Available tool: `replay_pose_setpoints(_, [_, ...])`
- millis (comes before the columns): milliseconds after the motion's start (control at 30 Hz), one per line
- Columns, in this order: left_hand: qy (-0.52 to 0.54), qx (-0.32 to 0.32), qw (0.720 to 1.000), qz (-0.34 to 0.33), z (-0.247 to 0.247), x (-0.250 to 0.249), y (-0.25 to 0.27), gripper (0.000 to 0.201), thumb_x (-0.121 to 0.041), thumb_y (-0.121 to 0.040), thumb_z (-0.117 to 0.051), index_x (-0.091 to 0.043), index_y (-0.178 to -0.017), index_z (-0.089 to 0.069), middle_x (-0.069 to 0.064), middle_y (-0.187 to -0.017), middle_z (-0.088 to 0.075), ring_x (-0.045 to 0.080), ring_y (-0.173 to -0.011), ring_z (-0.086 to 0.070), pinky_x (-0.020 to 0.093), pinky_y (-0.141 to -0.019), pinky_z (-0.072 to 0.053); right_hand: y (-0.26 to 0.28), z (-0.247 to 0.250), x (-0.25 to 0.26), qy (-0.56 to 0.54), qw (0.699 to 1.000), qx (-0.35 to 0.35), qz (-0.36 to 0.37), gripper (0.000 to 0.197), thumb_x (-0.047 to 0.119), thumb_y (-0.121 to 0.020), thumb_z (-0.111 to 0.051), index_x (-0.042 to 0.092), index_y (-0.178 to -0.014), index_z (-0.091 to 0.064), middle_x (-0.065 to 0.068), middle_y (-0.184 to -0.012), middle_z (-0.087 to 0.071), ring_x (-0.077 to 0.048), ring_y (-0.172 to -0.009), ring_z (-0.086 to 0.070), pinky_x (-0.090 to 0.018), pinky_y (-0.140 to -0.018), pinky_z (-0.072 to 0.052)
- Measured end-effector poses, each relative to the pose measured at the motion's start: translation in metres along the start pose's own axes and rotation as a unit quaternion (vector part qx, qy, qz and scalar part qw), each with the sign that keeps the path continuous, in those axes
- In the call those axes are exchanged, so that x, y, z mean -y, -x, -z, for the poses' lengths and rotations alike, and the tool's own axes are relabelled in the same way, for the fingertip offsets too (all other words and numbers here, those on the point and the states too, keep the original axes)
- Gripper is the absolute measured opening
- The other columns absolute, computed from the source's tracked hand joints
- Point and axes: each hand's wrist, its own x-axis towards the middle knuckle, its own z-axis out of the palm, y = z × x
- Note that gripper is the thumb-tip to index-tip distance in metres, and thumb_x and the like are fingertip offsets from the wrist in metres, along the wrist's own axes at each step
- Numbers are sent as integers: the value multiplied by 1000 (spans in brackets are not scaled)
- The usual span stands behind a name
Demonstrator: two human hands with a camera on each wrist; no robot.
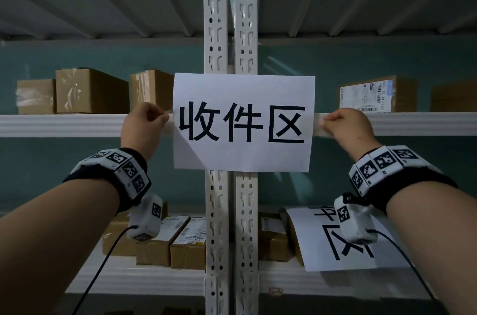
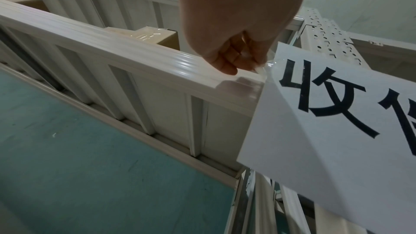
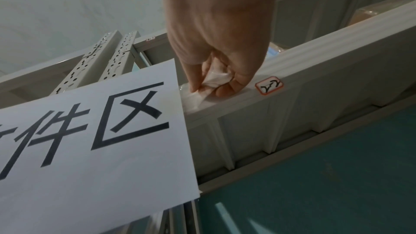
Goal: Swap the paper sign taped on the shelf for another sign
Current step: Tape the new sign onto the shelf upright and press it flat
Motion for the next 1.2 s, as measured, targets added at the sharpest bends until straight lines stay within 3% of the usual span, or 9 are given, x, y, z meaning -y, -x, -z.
replay_pose_setpoints(67, [0, -3, 1000, -4, -1, -2, 0, 13, -18, -90, -59, -9, -100, -61, 1, -93, -60, 17, -86, -55, 29, -72, -40, -1, -1, -1, -11, 1000, 5, -3, 5, 14, -85, -63, 15, -87, -67, -2, -93, -64, -21, -92, -58, -28, -84, -44])
replay_pose_setpoints(167, [0, -4, 1000, -10, -1, 0, -2, 11, -16, -92, -57, -10, -100, -60, 1, -93, -59, 18, -84, -54, 29, -69, -39, -2, -2, -1, -23, 1000, 12, -10, 10, 15, -84, -61, 23, -89, -64, 2, -97, -63, -22, -100, -60, -39, -97, -45])
replay_pose_setpoints(233, [-3, 1, 1000, -14, 0, 3, -2, 12, -16, -92, -56, -9, -101, -59, 2, -92, -58, 19, -84, -54, 28, -67, -38, -3, -3, -1, -36, 999, 7, -8, 18, 15, -84, -60, 21, -100, -61, 2, -104, -61, -20, -101, -57, -38, -99, -43])
replay_pose_setpoints(333, [-5, 6, 1000, -10, 0, 7, -2, 14, -17, -93, -55, -9, -104, -57, 3, -92, -57, 20, -83, -53, 28, -67, -39, -3, -4, -1, -32, 999, -9, -5, 28, 15, -84, -61, 15, -112, -57, 3, -105, -54, -16, -98, -50, -33, -93, -42])
replay_pose_setpoints(500, [-36, 11, 999, -6, 3, 12, -4, 19, -21, -94, -52, -11, -110, -56, 1, -98, -56, 19, -85, -52, 30, -67, -39, -5, -4, -4, -28, 999, -36, 10, 14, 17, -83, -64, 12, -93, -57, -3, -92, -60, -23, -89, -57, -31, -78, -44])
replay_pose_setpoints(633, [-35, 15, 999, -9, 2, 13, -5, 20, -22, -94, -52, -12, -110, -56, 0, -99, -56, 19, -87, -53, 31, -69, -42, -2, -8, -7, -32, 998, -45, 19, 11, 17, -85, -63, 14, -92, -57, 2, -84, -58, -23, -88, -58, -38, -84, -49])
replay_pose_setpoints(733, [-37, 9, 999, -6, 1, 14, -4, 22, -23, -93, -53, -11, -111, -56, -1, -100, -57, 19, -90, -54, 33, -74, -44, 0, -10, -8, -49, 997, -50, 26, 17, 18, -85, -64, 10, -98, -56, -2, -90, -58, -22, -87, -56, -31, -79, -45])
replay_pose_setpoints(967, [-39, 18, 999, 4, -2, 19, -4, 26, -29, -93, -52, -12, -113, -55, 4, -106, -61, 22, -95, -56, 35, -80, -47, -2, -14, -12, -66, 995, -63, 31, 21, 20, -85, -65, 11, -101, -55, -6, -101, -60, -22, -90, -56, -28, -77, -41])
replay_pose_setpoints(1200, [-35, 9, 999, 0, -6, 19, -3, 24, -26, -94, -52, -10, -112, -55, 1, -99, -58, 19, -91, -54, 33, -81, -46, 1, -18, -12, -55, 994, -78, 47, 21, 19, -87, -63, 7, -103, -55, -4, -97, -54, -18, -87, -50, -25, -73, -37])
